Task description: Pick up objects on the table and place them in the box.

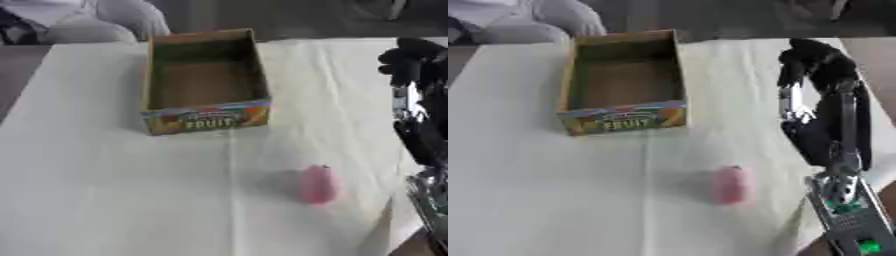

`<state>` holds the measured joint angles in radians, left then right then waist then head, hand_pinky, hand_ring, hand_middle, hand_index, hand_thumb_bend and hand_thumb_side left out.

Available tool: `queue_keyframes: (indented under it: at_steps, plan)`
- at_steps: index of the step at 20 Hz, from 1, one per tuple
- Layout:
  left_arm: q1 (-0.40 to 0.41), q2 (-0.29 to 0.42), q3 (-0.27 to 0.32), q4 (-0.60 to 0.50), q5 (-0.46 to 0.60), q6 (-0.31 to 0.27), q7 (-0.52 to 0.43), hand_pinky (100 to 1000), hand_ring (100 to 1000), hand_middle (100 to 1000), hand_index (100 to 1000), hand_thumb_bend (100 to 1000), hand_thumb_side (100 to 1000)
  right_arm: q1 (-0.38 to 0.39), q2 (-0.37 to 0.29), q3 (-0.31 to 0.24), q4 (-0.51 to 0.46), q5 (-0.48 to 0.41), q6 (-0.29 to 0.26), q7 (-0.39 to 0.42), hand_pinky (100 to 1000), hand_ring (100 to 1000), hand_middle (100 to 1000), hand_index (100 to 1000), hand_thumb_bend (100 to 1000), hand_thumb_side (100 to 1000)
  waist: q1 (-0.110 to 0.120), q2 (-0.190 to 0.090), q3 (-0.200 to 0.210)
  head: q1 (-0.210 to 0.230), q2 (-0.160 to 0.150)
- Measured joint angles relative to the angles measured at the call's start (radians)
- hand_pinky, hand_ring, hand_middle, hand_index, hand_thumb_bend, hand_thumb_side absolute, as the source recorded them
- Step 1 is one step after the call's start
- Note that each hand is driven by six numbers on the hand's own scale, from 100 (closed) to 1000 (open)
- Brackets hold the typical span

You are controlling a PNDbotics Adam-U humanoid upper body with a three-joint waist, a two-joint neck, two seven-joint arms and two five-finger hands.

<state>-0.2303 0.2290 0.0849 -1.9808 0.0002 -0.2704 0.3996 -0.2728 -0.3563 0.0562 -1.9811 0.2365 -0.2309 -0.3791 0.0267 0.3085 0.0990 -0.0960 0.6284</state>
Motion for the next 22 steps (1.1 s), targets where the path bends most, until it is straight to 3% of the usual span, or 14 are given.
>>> queue_keyframes:
  at_steps: [6,12,16,17,22]
  plan:
    - [0.001,0.0,0.0,0.0,0.0,0.0,0.0,718,692,644,847,100,707,0.0,0.0,0.0,0.0,0.0,0.002,0.002,638,675,602,762,140,624,0.002,0.002,0.0,-0.001,0.039]
    - [0.001,0.0,0.0,0.0,0.0,0.0,-0.001,718,692,644,847,100,707,0.0,-0.011,0.001,0.0,0.007,0.011,0.009,647,685,610,779,199,649,0.0,0.007,0.004,-0.001,0.048]
    - [0.001,0.0,0.0,0.0,0.0,-0.001,-0.003,717,692,644,846,100,707,-0.01,-0.08,0.001,0.0,0.036,0.031,0.017,660,705,630,802,357,706,-0.004,0.01,0.006,-0.001,0.048]
    - [0.001,0.0,0.0,0.0,-0.001,-0.001,-0.003,717,692,644,846,100,707,-0.01,-0.104,0.001,0.0,0.048,0.04,0.022,662,710,642,815,454,730,-0.004,0.011,0.007,-0.001,0.048]
    - [0.001,0.0,0.0,0.0,-0.002,0.0,-0.005,717,692,644,846,100,707,-0.019,-0.238,0.009,0.0,0.114,0.114,0.104,675,716,666,835,443,695,-0.004,0.013,0.007,0.0,0.048]
